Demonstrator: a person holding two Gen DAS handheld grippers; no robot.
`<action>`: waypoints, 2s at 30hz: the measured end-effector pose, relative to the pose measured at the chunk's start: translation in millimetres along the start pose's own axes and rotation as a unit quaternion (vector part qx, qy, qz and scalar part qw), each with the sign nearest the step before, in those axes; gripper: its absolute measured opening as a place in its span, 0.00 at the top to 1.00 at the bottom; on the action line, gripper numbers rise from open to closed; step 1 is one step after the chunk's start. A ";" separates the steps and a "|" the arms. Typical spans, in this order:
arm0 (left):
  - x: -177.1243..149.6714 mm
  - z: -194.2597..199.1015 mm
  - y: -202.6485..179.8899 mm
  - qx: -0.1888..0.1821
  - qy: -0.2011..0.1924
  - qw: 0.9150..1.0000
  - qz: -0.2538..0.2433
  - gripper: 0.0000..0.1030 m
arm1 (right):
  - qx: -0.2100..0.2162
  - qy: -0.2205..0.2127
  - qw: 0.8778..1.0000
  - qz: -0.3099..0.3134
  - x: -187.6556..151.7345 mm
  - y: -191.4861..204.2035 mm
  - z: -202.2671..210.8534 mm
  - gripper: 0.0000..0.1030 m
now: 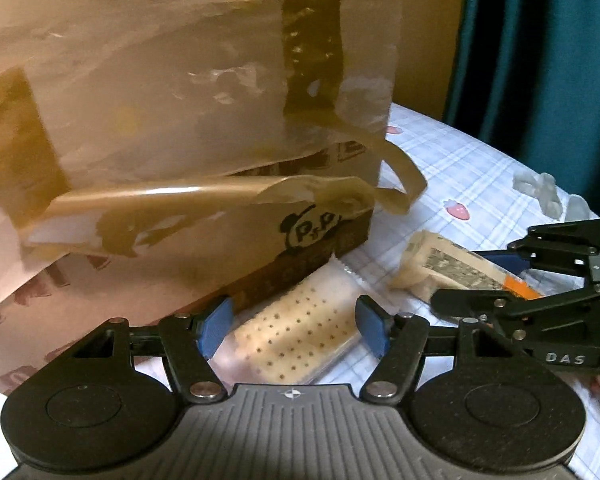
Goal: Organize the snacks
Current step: 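Grasp the striped snack bar with the right gripper while the left grasps the white cracker packet, then carry the snack bar and cracker packet over the box with both grippers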
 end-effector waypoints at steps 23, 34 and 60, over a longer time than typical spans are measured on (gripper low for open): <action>-21.1 -0.5 -13.0 0.006 0.032 0.999 0.028 0.37 | 0.009 0.000 1.000 -0.009 -0.1 -2.0 0.4 0.62; -38.9 21.6 -10.4 0.050 0.018 0.996 0.073 0.50 | 0.020 0.000 1.000 -0.021 -0.1 -4.6 0.6 0.61; -79.5 162.7 38.1 0.172 -0.085 0.964 0.185 0.52 | 0.051 -0.024 0.998 0.003 24.8 23.9 52.7 0.63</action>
Point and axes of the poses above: each gripper's, at about its wrist camera, not at the fingertips, and z roughly against the way its jaws point, y to its left, x to its top, the point moved 5 cm from there along -z, roughly the way its jaws point, and after that the axes turned 3 degrees about -z, right-handed, at the moved point
